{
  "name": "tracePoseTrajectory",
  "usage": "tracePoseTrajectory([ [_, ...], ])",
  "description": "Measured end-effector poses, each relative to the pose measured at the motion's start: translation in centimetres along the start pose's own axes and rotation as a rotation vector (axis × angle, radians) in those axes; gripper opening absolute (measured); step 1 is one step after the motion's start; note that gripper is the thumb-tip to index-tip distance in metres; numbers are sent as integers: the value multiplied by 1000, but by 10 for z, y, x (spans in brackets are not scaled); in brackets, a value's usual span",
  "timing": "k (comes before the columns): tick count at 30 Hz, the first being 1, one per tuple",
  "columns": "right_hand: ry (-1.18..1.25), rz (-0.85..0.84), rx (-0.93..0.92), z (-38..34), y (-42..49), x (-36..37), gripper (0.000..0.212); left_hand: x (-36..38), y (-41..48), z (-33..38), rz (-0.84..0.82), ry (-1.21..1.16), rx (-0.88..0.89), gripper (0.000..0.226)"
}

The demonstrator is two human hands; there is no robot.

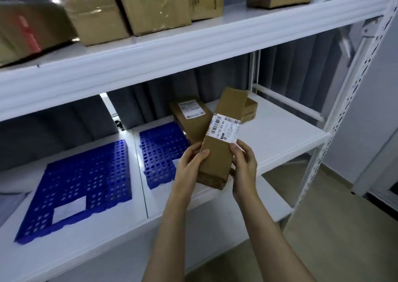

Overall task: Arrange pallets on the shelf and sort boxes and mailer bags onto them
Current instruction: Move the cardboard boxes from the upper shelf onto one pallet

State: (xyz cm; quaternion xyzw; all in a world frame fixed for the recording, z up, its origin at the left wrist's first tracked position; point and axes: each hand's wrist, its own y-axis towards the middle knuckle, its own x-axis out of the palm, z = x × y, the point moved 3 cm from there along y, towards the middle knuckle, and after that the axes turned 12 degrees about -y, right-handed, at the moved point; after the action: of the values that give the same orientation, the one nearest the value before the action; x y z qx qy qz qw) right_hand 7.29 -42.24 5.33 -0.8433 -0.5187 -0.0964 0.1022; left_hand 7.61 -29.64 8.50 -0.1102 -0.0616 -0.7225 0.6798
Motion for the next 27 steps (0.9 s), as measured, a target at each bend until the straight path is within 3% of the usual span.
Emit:
tracePoseTrajectory([
  [11,-172,-182,2,29,-84,57,39,-113,-59,-6,115,-210,-200,33],
  [18,-224,-265,-27,43,-119,88,46,-155,-80,-8,215,-357,-215,18],
  [27,-236,-325,36,56,-148,114,45,-181,-90,-10,356,-387,-159,23],
])
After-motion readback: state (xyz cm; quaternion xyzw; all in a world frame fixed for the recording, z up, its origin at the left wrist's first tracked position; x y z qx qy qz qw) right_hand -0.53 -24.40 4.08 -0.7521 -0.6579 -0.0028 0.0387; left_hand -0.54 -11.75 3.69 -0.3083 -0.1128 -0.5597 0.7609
